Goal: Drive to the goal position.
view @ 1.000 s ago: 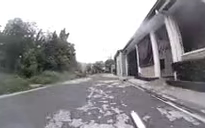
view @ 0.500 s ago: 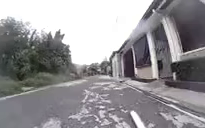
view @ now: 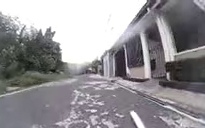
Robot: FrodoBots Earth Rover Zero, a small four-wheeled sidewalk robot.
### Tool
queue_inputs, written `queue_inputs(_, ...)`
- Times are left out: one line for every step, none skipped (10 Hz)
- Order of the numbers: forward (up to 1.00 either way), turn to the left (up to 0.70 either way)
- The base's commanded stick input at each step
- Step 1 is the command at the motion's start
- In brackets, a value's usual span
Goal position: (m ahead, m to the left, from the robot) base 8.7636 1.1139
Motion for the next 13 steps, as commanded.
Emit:
queue_inputs(0.50, 0.00)
queue_inputs(0.50, 0.00)
queue_inputs(0.50, 0.00)
queue_inputs(0.50, 0.00)
queue_inputs(0.50, 0.00)
queue_inputs(0.50, 0.00)
queue_inputs(0.50, 0.00)
queue_inputs(0.50, 0.00)
queue_inputs(0.50, 0.00)
queue_inputs(0.50, 0.00)
queue_inputs(0.50, 0.00)
queue_inputs(0.50, 0.00)
queue_inputs(0.50, 0.00)
